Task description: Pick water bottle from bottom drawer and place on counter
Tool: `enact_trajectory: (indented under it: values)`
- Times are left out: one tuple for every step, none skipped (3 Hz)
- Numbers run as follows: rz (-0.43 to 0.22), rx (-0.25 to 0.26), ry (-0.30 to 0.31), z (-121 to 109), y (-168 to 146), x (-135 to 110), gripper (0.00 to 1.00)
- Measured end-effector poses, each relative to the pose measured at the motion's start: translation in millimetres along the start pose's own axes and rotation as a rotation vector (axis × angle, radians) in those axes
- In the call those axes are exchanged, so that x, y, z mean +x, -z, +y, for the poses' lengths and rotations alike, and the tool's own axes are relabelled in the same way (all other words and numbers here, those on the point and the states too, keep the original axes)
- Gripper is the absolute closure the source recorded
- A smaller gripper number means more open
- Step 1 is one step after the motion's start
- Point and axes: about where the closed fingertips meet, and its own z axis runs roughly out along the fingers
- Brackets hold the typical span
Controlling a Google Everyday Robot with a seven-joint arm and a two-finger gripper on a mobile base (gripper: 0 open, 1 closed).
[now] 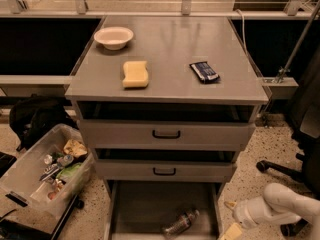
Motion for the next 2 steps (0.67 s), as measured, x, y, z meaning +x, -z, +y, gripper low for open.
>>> enact_trajectory:
  values:
    - [0.213,-0.103,0.084,19,-34,0,0.0]
    - [0.342,-0.165,0.134,29,-50,0,0.0]
